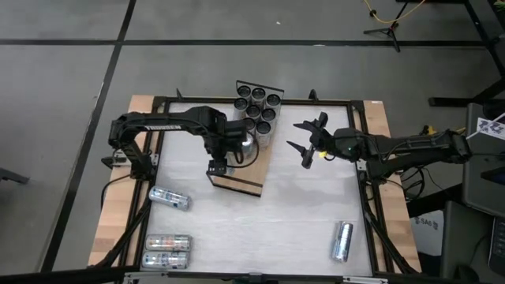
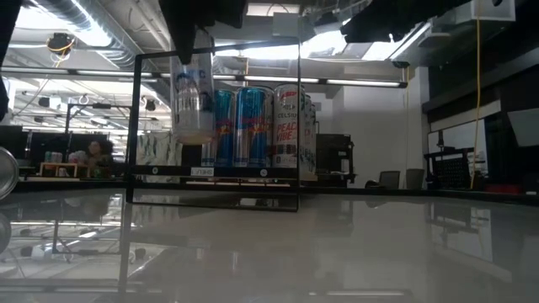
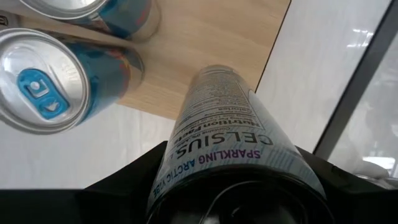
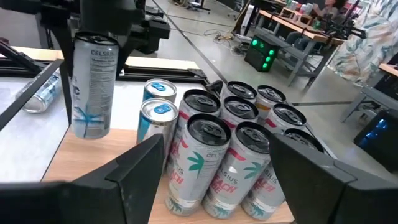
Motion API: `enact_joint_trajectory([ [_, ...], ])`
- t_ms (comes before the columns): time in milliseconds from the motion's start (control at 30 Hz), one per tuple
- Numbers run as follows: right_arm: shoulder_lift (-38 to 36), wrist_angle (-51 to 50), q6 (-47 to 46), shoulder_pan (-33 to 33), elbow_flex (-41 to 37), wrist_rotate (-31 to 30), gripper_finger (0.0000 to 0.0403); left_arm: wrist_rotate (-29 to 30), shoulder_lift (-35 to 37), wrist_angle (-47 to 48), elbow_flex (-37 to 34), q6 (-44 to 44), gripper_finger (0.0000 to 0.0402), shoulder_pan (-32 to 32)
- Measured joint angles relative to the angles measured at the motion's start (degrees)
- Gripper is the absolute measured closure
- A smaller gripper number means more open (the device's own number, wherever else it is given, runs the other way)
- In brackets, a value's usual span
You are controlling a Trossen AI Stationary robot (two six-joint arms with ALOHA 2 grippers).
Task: Place canned beverage on shelf
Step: Put the top right blue soda can on the shelf
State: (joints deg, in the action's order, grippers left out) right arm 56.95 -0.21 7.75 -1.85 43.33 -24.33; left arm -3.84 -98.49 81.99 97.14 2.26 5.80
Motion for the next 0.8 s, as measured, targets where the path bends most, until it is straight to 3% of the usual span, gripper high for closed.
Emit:
enact_joint_trajectory([
  [800, 0.00, -3.19, 0.02, 0.00, 0.00, -0.02, 0.0118, 4.55, -4.34, -0.67, -0.02, 1.85, 0.0156, 0.00],
])
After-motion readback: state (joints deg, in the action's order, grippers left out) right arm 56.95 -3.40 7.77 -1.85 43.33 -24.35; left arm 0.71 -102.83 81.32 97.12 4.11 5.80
